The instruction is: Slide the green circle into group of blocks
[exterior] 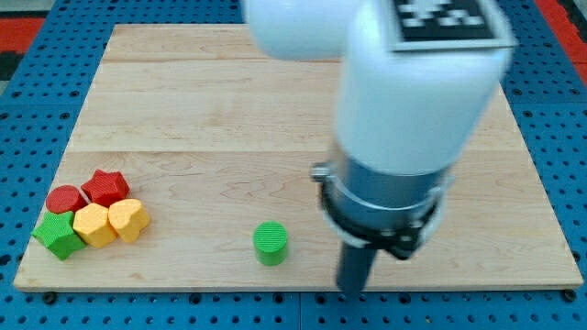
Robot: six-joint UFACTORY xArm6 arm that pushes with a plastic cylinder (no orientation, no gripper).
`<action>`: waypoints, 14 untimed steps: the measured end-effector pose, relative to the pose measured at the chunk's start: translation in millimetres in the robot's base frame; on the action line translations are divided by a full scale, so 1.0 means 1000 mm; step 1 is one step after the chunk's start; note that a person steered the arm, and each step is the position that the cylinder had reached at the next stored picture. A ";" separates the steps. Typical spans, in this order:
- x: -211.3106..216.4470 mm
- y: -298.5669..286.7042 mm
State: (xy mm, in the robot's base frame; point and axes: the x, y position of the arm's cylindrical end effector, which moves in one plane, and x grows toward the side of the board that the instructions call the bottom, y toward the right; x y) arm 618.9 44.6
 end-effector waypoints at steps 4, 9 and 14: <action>-0.038 -0.066; -0.045 -0.145; -0.083 -0.188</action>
State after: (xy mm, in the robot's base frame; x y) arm 535.5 -143.1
